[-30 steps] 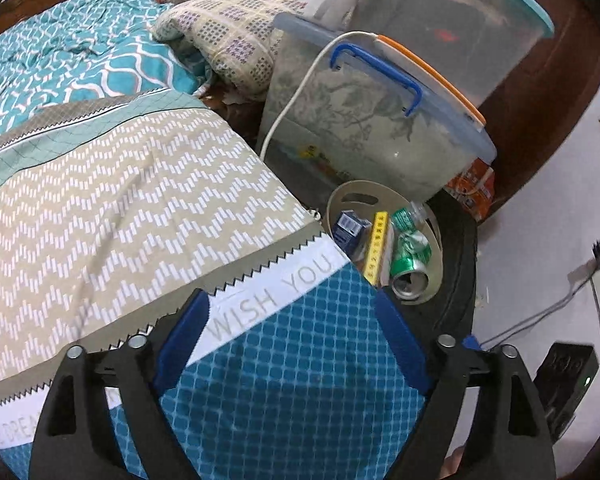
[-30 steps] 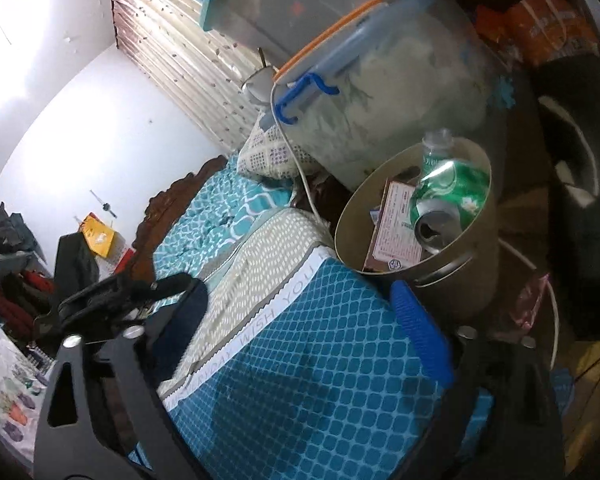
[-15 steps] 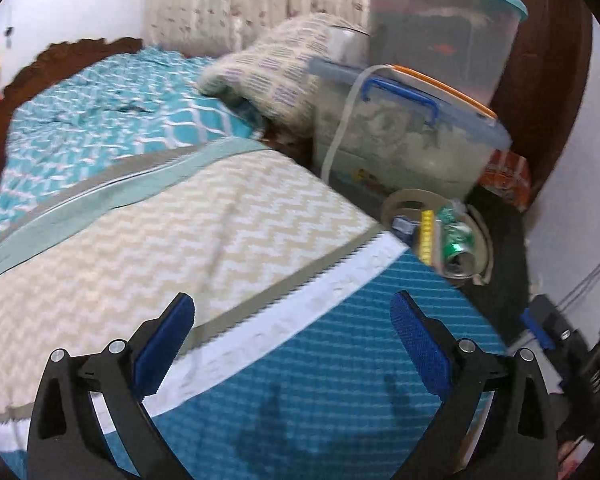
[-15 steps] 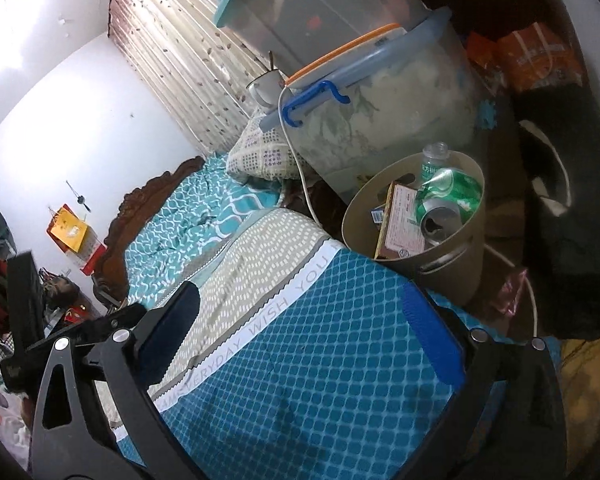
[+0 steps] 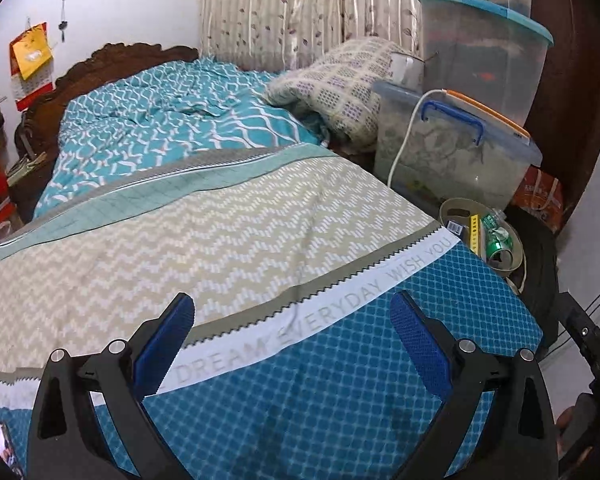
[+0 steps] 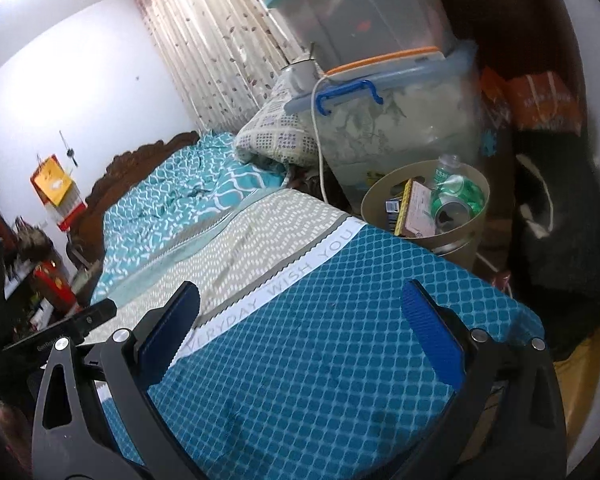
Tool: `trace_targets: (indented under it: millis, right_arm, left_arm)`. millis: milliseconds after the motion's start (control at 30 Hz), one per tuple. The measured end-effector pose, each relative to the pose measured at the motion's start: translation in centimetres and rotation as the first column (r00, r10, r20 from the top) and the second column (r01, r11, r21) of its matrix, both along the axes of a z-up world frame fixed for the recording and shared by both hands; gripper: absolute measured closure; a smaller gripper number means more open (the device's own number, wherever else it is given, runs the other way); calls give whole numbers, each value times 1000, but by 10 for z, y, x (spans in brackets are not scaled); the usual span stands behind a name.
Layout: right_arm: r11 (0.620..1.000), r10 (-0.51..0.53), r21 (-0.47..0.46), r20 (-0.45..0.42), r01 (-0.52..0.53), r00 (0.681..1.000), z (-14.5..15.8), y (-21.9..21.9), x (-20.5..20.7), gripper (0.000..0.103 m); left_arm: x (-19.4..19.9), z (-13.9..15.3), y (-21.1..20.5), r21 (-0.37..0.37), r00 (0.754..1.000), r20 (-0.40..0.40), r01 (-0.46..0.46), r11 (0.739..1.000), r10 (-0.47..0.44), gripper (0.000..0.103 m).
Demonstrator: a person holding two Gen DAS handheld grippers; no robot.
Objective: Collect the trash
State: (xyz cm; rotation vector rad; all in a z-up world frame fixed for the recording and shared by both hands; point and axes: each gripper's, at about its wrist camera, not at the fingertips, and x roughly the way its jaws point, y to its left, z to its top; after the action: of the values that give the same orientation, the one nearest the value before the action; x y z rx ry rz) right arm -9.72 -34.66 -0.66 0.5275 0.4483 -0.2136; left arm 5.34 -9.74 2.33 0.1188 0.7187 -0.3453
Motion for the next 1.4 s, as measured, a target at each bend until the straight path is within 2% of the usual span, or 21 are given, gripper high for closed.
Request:
trace_targets:
  millis: [233, 533, 933, 1067, 1233, 1400]
  right_arm:
    - [996, -8, -92, 14, 9, 1000, 14, 28, -13, 3]
    - [998, -6, -57, -36, 4, 999, 7, 39, -19, 3]
    - [999, -5, -50, -30, 4, 1000, 10, 47, -24, 3]
    - [1000, -10, -29, -45, 9, 999, 5, 44, -22, 3]
    - [1000, -17, -4, -66, 16, 998, 1, 41, -18, 3]
    - [1000, -18, 1, -102, 18, 995, -4, 40, -17, 3]
  left_arm:
    - [-16, 5, 24, -21, 999, 44, -27, 999, 28, 9]
    - [-33, 5, 33, -16, 995, 92, -32, 999, 33, 9]
    - [-40, 3, 37, -10, 995, 94, -31, 999, 32, 9]
    - [-38, -4, 35, 8, 997, 68, -33, 999, 32, 9]
    - [-34, -21, 31, 4, 999, -20, -27, 1000, 28, 9]
    - [-30, -39, 33, -7, 991, -106, -87, 996, 86, 9]
